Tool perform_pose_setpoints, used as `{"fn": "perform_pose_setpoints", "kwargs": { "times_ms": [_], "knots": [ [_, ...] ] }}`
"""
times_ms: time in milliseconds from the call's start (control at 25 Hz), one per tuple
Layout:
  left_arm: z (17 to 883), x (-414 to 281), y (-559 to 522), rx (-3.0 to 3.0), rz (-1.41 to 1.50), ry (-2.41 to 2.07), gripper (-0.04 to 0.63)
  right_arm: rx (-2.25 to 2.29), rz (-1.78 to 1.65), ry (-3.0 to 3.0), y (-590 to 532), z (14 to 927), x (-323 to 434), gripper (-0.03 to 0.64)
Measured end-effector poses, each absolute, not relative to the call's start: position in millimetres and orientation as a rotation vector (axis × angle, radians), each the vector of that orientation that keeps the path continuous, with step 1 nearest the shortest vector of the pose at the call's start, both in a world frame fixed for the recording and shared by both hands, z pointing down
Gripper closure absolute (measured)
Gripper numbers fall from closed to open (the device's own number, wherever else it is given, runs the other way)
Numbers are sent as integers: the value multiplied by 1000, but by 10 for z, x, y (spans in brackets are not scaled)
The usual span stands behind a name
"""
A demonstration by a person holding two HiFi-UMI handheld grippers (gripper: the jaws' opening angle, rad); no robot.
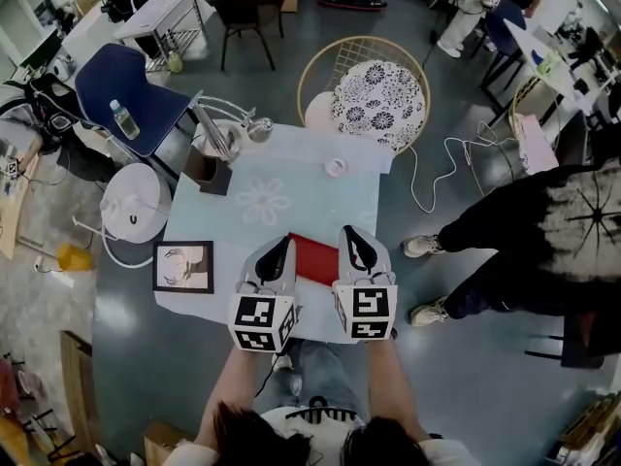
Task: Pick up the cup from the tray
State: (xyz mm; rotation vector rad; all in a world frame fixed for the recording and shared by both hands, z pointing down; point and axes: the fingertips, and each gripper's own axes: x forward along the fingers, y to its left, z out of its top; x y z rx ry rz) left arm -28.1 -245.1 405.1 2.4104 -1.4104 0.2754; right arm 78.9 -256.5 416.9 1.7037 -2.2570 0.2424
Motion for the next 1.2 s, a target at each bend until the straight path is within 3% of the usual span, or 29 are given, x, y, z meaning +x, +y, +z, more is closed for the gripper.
{"fn": "perform_pose_setpoints", "kwargs": {
  "times_ms": [1200],
  "knots": [
    [3280, -352, -1383, 2644, 132, -1270, 595, 1830, 184, -2172, -1219, 3529, 477, 595]
  ]
}}
